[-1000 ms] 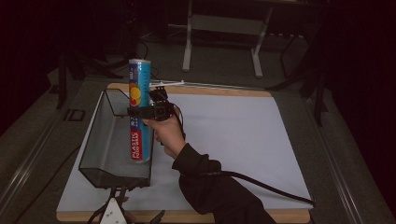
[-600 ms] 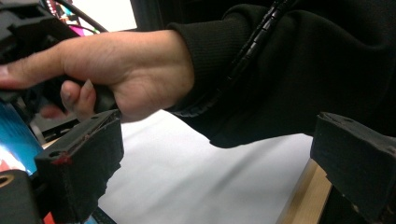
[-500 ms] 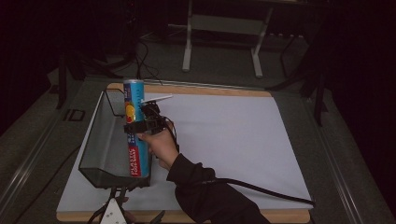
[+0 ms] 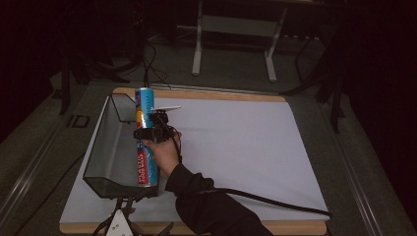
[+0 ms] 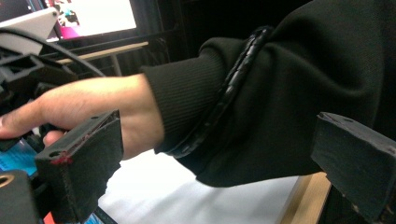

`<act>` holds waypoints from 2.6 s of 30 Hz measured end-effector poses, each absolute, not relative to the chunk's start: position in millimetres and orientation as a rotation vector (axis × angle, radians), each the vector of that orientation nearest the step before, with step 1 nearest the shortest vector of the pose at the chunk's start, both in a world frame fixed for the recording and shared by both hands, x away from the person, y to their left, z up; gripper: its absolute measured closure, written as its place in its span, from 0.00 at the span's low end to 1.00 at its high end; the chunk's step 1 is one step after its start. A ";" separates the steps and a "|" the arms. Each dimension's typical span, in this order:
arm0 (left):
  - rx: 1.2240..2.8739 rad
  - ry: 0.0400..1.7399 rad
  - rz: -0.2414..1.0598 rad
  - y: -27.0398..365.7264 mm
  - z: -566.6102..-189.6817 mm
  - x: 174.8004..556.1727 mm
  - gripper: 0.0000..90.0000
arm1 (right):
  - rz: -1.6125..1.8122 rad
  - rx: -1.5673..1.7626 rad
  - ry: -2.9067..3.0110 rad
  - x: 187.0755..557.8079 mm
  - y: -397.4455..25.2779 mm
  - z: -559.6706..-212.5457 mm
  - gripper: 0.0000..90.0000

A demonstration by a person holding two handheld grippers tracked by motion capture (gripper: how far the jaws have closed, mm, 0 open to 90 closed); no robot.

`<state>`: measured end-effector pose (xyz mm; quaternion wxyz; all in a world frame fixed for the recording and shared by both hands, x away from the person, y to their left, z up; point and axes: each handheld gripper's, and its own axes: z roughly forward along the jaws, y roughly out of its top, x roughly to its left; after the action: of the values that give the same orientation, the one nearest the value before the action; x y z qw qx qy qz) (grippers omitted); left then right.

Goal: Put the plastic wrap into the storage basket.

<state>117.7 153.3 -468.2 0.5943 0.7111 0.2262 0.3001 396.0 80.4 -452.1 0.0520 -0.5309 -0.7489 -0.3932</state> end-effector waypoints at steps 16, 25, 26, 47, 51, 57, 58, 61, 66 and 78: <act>1.651 0.521 0.688 153.0 -468.3 117.9 0.04 | -1.133 -1.648 -2.342 402.1 95.0 -469.9 0.33; 1.661 0.521 0.689 152.6 -468.4 118.4 0.04 | -1.124 -1.510 -2.504 402.9 95.8 -466.6 0.28; 1.661 0.521 0.690 152.4 -468.5 118.3 0.04 | -1.142 -1.488 -2.518 402.2 94.5 -465.6 0.25; 1.666 0.527 0.687 150.6 -469.0 119.6 0.04 | -1.243 -1.144 -2.851 393.9 41.9 -412.9 0.14; 1.668 0.528 0.687 150.1 -469.1 120.2 0.04 | -1.277 -1.168 -2.863 392.6 23.2 -408.1 0.14; 1.675 0.529 0.687 149.5 -469.9 121.0 0.04 | -1.344 -1.188 -2.904 388.1 -8.2 -403.2 0.14; 1.676 0.529 0.688 149.4 -469.9 121.0 0.04 | -1.348 -1.194 -2.907 387.8 -11.5 -402.9 0.14; 1.677 0.530 0.690 148.9 -469.9 121.2 0.04 | -1.358 -1.196 -2.907 387.8 -21.1 -402.2 0.14; 1.680 0.530 0.693 149.0 -470.2 121.5 0.04 | -1.374 -1.194 -2.968 384.4 -46.2 -401.3 0.15; 1.691 0.531 0.696 147.4 -471.3 122.7 0.04 | -1.482 -1.257 -2.932 367.4 -127.9 -405.9 0.15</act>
<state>122.7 147.4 -471.3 0.5799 0.7235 0.2273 0.2977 367.4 -127.9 -405.9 -0.1869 -0.3512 -0.8188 -0.4140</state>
